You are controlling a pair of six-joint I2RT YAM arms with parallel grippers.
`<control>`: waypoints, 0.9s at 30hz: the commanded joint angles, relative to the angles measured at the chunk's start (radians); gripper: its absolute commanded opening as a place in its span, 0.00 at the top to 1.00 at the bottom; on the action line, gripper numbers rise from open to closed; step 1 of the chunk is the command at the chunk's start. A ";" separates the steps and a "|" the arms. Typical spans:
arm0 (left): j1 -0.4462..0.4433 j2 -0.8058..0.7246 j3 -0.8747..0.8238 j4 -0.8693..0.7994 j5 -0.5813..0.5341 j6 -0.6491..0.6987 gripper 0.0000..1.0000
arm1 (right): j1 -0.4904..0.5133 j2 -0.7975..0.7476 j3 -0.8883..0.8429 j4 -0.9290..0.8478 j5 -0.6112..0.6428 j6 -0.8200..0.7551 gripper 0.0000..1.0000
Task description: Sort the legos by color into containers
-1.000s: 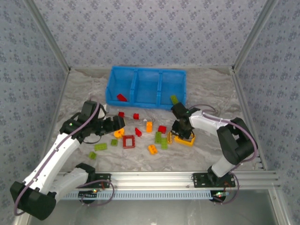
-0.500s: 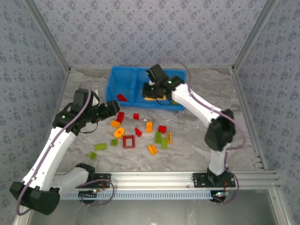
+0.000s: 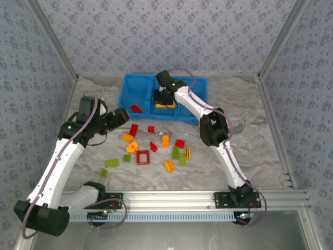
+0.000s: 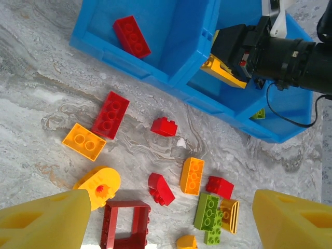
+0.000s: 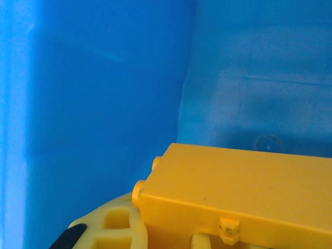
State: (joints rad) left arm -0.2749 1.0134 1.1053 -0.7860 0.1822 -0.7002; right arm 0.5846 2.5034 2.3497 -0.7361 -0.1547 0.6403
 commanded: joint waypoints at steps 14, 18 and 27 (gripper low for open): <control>0.022 0.011 0.012 -0.074 -0.060 -0.016 0.18 | 0.037 0.039 0.146 -0.157 0.085 0.123 0.53; 0.027 0.017 -0.002 -0.109 -0.073 -0.028 0.19 | 0.036 -0.044 0.149 -0.149 0.132 0.100 0.50; 0.038 0.034 -0.047 -0.368 -0.218 -0.163 0.22 | 0.098 -0.387 -0.081 0.017 0.263 -0.165 0.42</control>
State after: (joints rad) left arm -0.2508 1.0492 1.0927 -0.9844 0.0551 -0.7593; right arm 0.6346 2.3020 2.3768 -0.8253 0.0433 0.6369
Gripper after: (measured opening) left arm 0.783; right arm 0.563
